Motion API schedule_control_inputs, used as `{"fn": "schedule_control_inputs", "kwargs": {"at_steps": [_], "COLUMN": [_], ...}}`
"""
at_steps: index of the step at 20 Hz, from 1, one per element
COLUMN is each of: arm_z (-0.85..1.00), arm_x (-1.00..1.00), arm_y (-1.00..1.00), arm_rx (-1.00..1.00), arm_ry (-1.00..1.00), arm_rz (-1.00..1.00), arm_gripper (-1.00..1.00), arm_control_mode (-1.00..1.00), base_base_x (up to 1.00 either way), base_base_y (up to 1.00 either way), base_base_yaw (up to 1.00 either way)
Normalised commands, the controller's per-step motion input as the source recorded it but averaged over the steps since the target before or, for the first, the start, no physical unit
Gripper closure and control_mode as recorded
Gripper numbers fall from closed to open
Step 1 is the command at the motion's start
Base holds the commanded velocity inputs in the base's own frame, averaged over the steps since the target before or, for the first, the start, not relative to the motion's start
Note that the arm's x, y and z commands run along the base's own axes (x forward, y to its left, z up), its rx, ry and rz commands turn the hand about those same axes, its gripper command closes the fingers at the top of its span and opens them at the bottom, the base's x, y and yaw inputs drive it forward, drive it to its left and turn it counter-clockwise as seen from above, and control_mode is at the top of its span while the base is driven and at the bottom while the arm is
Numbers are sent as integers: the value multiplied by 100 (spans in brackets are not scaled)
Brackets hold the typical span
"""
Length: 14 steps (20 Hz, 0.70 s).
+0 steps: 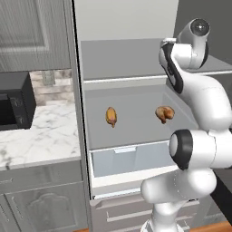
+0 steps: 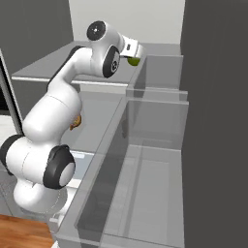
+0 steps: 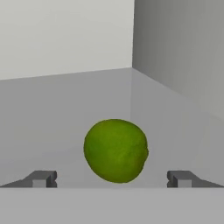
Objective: Gather the lime and eggplant from the fridge and place them on a tray on the dining counter. Then gather the chicken drumsticks from the fridge and place them on the other tray.
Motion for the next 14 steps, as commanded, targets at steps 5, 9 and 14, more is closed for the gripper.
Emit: {"fn": "schedule_control_inputs", "kwargs": {"at_steps": [5,9,14], "arm_z": [0,-1,-2], "arm_x": [14,23,28], "arm_y": [0,-4,-4], "arm_rx": [0,0,0], "arm_ry": [6,2,0], "arm_rz": [0,0,0], "arm_gripper": [-100,-100,-100], "arm_control_mode": [-100,-100,-100], "base_base_x": [0,0,0], "base_base_y": [0,0,0], "base_base_yaw": [0,0,0]}}
